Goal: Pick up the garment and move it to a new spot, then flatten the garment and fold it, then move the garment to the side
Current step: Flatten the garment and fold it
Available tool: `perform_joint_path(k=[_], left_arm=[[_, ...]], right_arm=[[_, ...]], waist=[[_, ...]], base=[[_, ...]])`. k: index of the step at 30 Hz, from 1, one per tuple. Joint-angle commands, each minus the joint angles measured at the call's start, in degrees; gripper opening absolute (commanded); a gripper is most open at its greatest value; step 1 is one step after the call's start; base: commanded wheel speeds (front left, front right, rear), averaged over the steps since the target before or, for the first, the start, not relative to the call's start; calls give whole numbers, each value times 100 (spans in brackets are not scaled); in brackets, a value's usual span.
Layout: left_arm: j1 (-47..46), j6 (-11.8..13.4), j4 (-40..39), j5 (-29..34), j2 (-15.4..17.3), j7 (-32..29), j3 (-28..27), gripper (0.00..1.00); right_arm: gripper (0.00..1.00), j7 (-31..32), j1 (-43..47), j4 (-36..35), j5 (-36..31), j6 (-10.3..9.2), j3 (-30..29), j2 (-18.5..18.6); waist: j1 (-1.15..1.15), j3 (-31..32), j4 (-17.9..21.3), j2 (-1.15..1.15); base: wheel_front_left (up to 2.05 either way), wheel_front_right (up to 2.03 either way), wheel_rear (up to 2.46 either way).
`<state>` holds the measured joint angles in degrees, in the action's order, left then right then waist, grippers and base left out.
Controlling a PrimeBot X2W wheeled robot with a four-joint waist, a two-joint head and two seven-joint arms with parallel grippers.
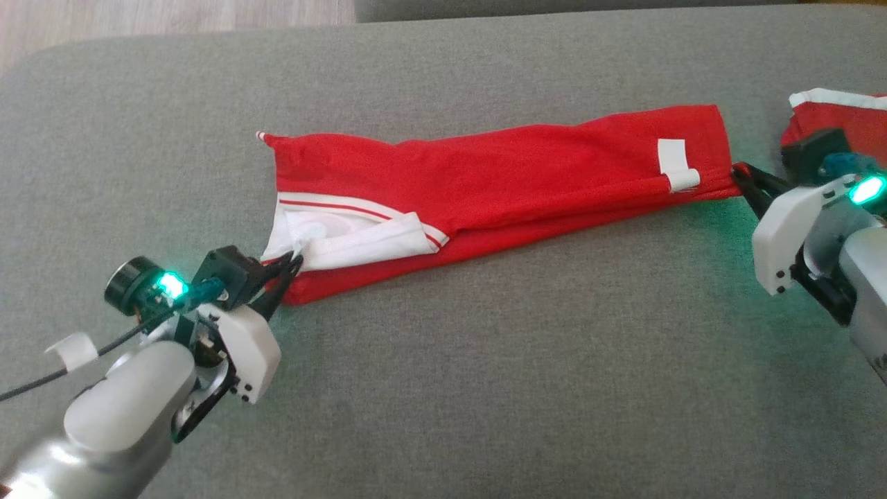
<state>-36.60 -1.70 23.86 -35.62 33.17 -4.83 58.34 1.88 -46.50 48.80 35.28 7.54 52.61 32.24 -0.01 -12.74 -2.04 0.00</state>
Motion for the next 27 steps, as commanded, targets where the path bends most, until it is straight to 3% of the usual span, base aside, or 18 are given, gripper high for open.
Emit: perform_joint_path(k=[1,5,7,14,19,22,27], left_arm=[[-240,121,-34,47,141,193,-268,100],[-197,322,17,1,77,432,-403,100],[-144,526,4,-141,3,685,-621,100],[68,1489,-364,-369,-282,1850,-1546,100],[455,1853,-1090,-186,-521,1977,-2303,100],[895,1958,-1609,85,-768,1980,-2930,100],[1742,1775,-1932,512,-1311,1981,-3555,100]], right_arm=[[100,-137,-53,26,101,-5,-46,34],[100,-351,-13,-43,451,-5,-180,-31],[100,-550,58,-205,966,-5,-473,-104],[100,-1431,297,-768,1562,-5,-1121,-108],[100,-1677,453,-1068,1118,-5,-1948,-416],[100,-1685,825,-1532,610,-5,-2897,-834],[100,-1687,1960,-2335,-528,-5,-4226,-1855]], waist=[[1,74,26,0],[1,213,70,0],[1,325,107,0],[1,670,207,0],[1,739,247,0],[1,776,253,0],[1,837,229,0]], base=[[0,0,0],[0,0,0],[0,0,0],[0,0,0],[0,0,0],[0,0,0],[0,0,0]])
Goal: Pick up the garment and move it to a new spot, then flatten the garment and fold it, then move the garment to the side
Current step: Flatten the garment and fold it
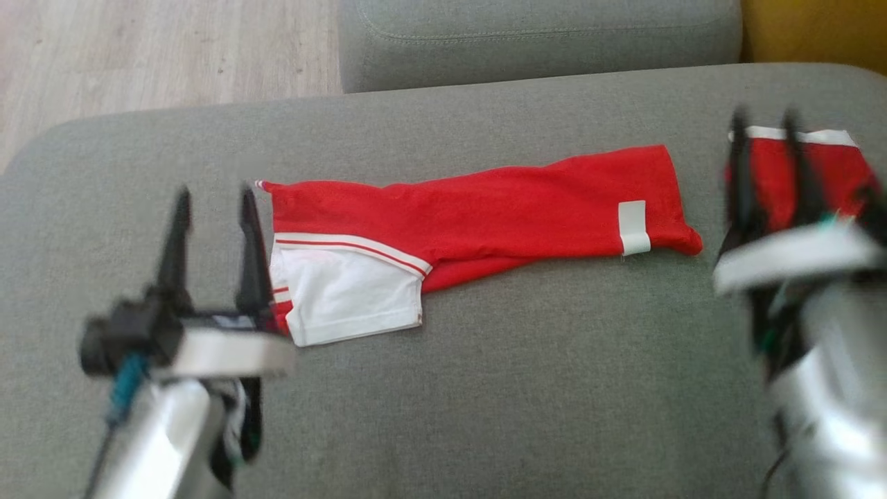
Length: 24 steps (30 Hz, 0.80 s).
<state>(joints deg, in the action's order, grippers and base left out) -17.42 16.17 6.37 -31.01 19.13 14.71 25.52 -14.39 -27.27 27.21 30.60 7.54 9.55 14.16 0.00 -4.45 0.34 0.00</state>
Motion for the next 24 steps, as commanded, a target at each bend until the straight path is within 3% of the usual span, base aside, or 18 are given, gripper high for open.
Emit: perform_joint_path(k=[1,4,7,14,24], left_arm=[[-31,-83,-202,143,-23,28,-357,100],[375,-277,-155,443,-355,28,-601,100],[706,-484,-59,708,-661,28,-854,100],[997,-995,129,1231,-1141,29,-1314,100],[635,-1465,268,1648,-1442,29,-1608,100]], right_arm=[[100,-60,269,-304,-264,-5,-118,-266],[100,-60,900,-600,-676,-5,-651,-829],[100,-60,1402,-796,-940,-5,-900,-1051],[100,-61,1752,-1006,-1054,-5,-907,-1124],[100,324,961,-472,-1798,-5,-1320,-1127]], waist=[[0,20,-16,0],[0,57,-51,0],[0,76,-71,0],[0,-9,-107,0],[0,-628,-286,0]], base=[[0,0,0],[0,0,0],[0,0,0],[0,0,0],[0,0,0]])
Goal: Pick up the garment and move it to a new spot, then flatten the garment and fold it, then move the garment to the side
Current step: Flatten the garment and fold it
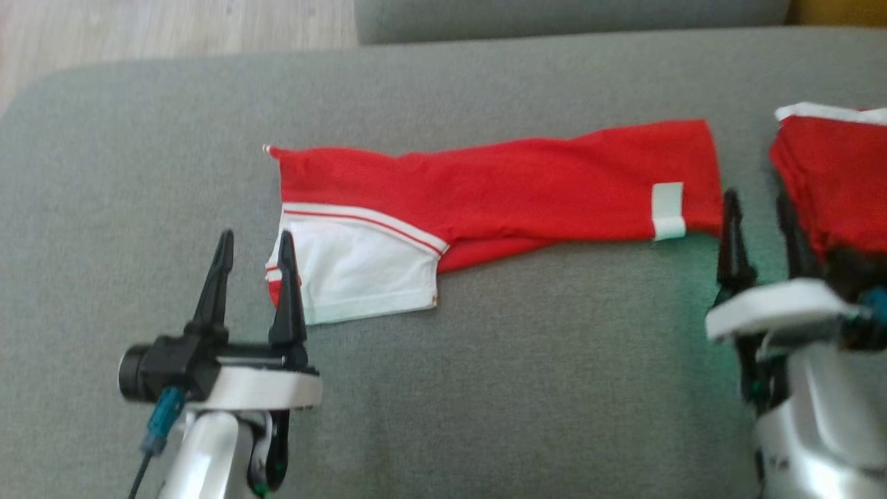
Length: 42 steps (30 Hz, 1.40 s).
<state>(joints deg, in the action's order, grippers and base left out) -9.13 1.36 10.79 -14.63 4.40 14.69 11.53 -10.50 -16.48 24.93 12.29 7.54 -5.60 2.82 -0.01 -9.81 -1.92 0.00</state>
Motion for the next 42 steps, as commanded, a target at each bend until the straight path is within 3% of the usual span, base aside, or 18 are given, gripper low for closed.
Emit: perform_joint_path(k=[1,9,17,18,19,25,33,42], left_arm=[[-237,-22,-156,43,11,30,-227,100],[-521,-267,-39,245,-112,30,-295,100],[-647,-370,32,362,-141,30,-327,100],[-650,-378,44,375,-142,30,-337,100],[-650,-385,55,387,-143,30,-351,100],[-587,-404,102,456,-147,30,-450,100],[-426,-399,63,447,-151,30,-452,100],[-236,-363,58,415,-151,30,-475,100]], right_arm=[[100,18,-258,-129,-70,-5,89,7],[100,739,-1351,1436,-752,-5,-891,7],[100,740,-1879,2499,-1132,-5,-1090,6],[80,755,-1923,2607,-1158,-5,-1074,6],[0,722,-1960,2677,-1201,-5,-1081,6],[0,394,-2036,2846,-1509,-5,-1256,115],[0,154,-1844,2649,-1823,-5,-1623,609],[0,120,-1856,2363,-1605,-5,-1129,270]], waist=[[1,-171,-91,0],[1,-587,-345,0],[1,-665,-449,0],[1,-660,-451,0],[1,-653,-448,0],[1,-483,-350,0],[1,-81,-134,0],[1,359,-72,0]], base=[[0,0,0],[0,0,0],[0,0,0],[0,0,0],[0,0,0],[0,0,0],[0,0,0],[0,0,0]])
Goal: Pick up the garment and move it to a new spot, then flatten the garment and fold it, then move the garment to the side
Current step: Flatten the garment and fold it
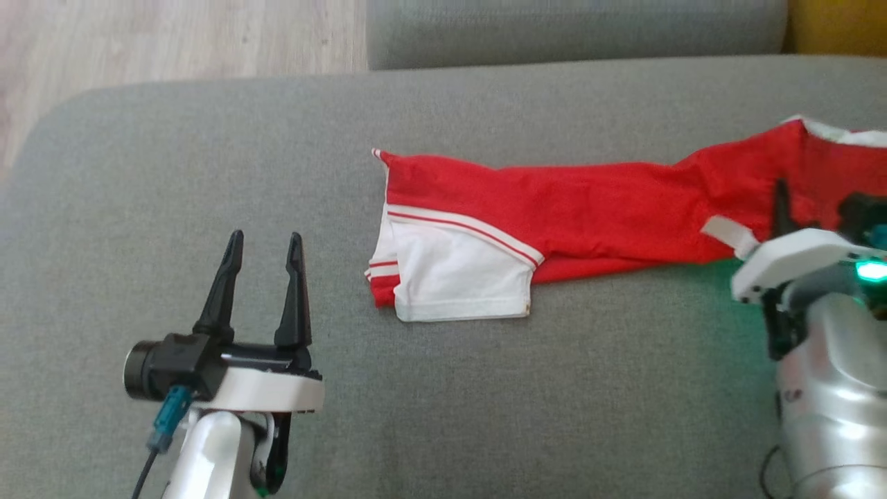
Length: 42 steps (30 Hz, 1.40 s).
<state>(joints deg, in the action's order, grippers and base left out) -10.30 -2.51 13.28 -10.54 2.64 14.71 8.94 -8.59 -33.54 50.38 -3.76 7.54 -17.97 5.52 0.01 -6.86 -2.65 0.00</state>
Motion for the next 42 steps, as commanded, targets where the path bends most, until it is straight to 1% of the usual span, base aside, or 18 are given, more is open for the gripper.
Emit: perform_joint_path(k=[1,4,5,6,11,14,17,23,29,33,37,38,40,42], left_arm=[[-94,28,-190,2,24,29,-211,100],[-24,46,-207,-5,24,29,-210,100],[21,60,-203,-62,24,29,-232,100],[28,42,-194,-55,24,29,-231,100],[-52,-50,-149,77,39,29,-203,100],[-99,-90,-148,98,37,29,-177,100],[-147,-104,-137,98,34,29,-126,100],[-329,-185,-42,145,29,29,120,100],[-582,-248,23,161,27,29,238,100],[-606,-231,48,129,26,29,250,100],[-572,-223,110,112,25,29,302,100],[-569,-223,125,108,25,29,313,100],[-566,-217,183,115,25,29,322,100],[-578,-193,304,179,49,29,333,100]], right_arm=[[0,-53,-152,-223,55,-5,208,-55],[0,0,-165,-365,227,-5,569,-186],[0,63,-179,-446,364,-5,913,-238],[0,88,-189,-489,444,-5,1087,-251],[0,212,-229,-656,1623,-5,2293,-262],[0,241,-199,-754,2117,-5,2899,-263],[0,203,-172,-787,2511,-5,3358,-263],[0,77,-194,-647,3146,-5,4159,-263],[0,-58,-301,-153,3257,-5,4579,-264],[0,-152,-337,89,3401,-5,4834,-264],[0,-181,-373,83,3685,-5,5278,-264],[100,-189,-399,100,3708,-5,5373,-264],[100,-281,-479,79,3529,-5,5642,-264],[100,-351,-458,-70,3555,-5,5798,-264]], waist=[[-1,113,-13,0],[-1,247,-81,0],[-1,299,-142,0],[-1,323,-184,0],[-1,380,-473,0],[-1,354,-659,0],[-1,265,-868,0],[-1,32,-1314,0],[-1,-129,-1687,0],[-1,-167,-1784,0],[-1,-171,-1795,0],[-1,-172,-1776,0],[-1,-167,-1720,0],[-1,-142,-1635,0]], base=[[0,0,0],[0,0,0],[0,0,0],[0,0,0],[0,0,0],[0,0,0],[0,0,0],[0,0,0],[0,0,0],[0,0,0],[0,0,0],[0,0,0],[0,0,0],[0,0,0]])
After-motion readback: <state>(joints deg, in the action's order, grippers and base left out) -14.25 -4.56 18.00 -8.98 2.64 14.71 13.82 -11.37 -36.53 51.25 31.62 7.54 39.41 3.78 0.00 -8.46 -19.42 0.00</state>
